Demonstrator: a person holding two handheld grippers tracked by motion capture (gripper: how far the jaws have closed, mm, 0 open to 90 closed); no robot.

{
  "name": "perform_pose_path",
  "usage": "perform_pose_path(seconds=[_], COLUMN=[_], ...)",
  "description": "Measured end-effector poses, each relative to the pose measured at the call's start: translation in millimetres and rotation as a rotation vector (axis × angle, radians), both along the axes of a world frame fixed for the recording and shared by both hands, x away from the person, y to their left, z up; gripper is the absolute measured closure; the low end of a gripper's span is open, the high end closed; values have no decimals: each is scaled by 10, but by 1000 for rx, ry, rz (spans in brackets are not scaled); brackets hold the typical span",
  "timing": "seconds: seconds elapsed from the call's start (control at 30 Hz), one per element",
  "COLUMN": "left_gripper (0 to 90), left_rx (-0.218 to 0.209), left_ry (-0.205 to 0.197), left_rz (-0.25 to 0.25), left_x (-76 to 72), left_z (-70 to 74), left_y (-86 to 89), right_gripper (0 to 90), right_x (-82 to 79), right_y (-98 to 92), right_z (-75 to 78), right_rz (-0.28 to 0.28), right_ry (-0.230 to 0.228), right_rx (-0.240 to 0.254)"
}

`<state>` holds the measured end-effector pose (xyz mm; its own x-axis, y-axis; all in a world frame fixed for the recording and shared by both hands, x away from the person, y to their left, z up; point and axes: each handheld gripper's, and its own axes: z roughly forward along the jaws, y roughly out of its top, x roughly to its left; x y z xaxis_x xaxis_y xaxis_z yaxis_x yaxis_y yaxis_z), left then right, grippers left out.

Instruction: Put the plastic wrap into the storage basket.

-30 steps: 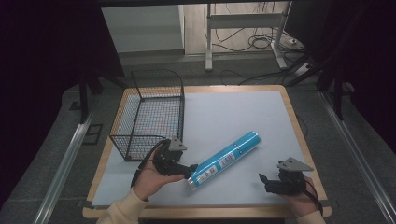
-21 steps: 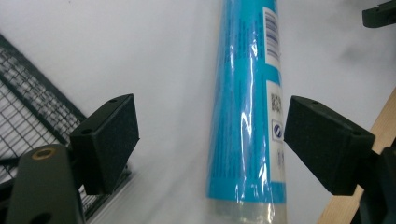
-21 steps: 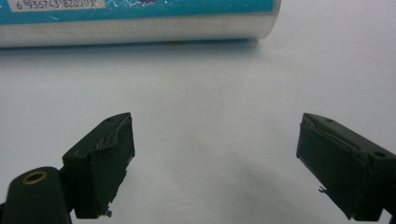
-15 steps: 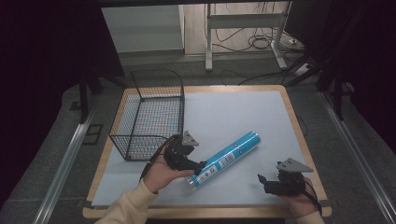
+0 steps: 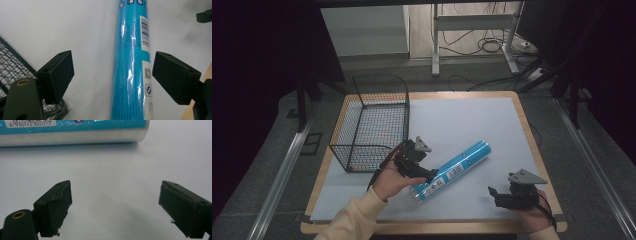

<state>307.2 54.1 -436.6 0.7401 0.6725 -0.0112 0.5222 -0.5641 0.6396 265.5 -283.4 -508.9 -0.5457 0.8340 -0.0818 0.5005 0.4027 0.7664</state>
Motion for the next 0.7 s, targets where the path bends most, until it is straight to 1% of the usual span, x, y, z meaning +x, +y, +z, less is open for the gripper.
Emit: perform_pose_path(seconds=[0.03, 0.1, 0.2, 0.37, 0.57, 0.67, 0.7], left_gripper=[176, 176, 174, 166, 163, 163, 163], left_rx=[10, 9, 18, 7, 12, 21, 21], left_ry=[1, 2, 3, 5, 15, 19, 18], left_rz=[-4, -3, -17, -20, -28, -44, -55], left_x=[19, 26, 64, 94, 143, 172, 189], left_z=[-5, -7, -15, -36, -49, -52, -56], left_y=[-36, -56, -117, -167, -235, -295, -347], right_gripper=[116, 116, 116, 116, 116, 116, 115], right_x=[0, 0, 1, 2, 1, 3, 4], right_y=[-2, -3, 1, -8, -9, -12, -12], right_z=[-1, -5, -8, -3, -1, -1, -2], right_rz=[0, 0, 2, -3, -2, -2, -2], right_ry=[0, 1, 2, -1, 1, -1, 0], right_rx=[0, -1, -5, -4, -5, -3, -3])
